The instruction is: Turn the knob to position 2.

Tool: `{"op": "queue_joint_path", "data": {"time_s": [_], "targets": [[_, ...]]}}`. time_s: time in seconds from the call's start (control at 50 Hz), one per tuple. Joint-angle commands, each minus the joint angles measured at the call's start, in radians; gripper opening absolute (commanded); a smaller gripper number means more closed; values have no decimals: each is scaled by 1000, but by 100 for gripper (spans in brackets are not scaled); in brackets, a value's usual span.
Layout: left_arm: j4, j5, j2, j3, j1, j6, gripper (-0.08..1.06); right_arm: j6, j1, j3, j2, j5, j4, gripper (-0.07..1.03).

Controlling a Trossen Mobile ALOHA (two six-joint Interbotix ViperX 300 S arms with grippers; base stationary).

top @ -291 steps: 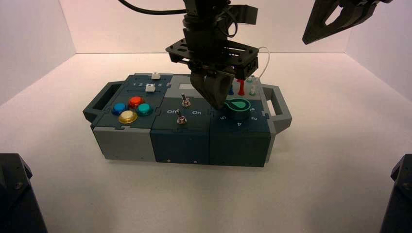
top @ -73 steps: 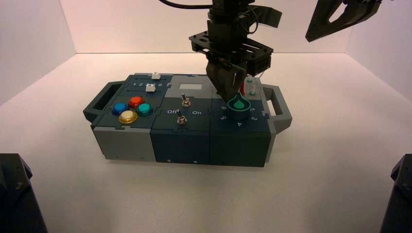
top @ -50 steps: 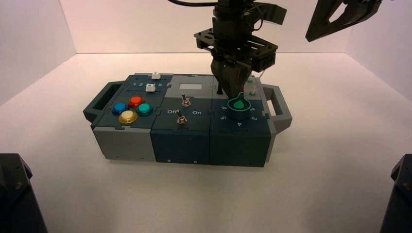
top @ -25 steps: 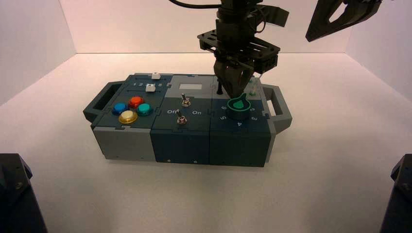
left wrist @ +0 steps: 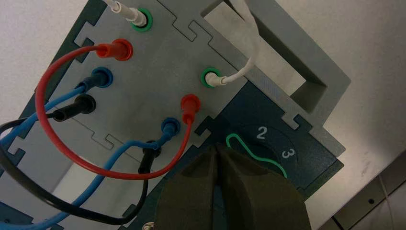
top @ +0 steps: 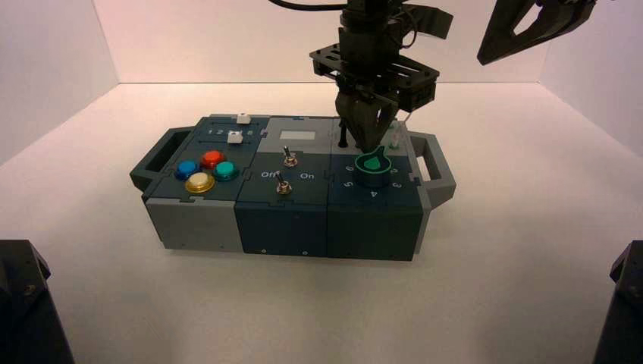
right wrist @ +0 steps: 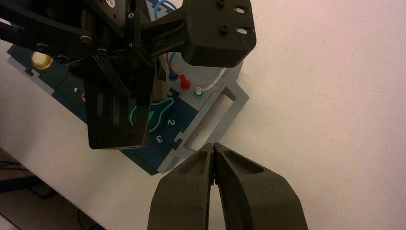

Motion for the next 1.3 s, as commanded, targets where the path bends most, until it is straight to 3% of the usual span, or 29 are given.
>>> {"op": "queue_joint_path", "data": {"time_s": [0.02, 1.3], "targets": [[3, 5, -15, -28, -3, 6, -3, -2, -3, -31, -2, -9, -3, -2], [3, 26, 11, -58, -28, 18, -3, -2, -15, -31, -3, -11, -3, -2]]}}
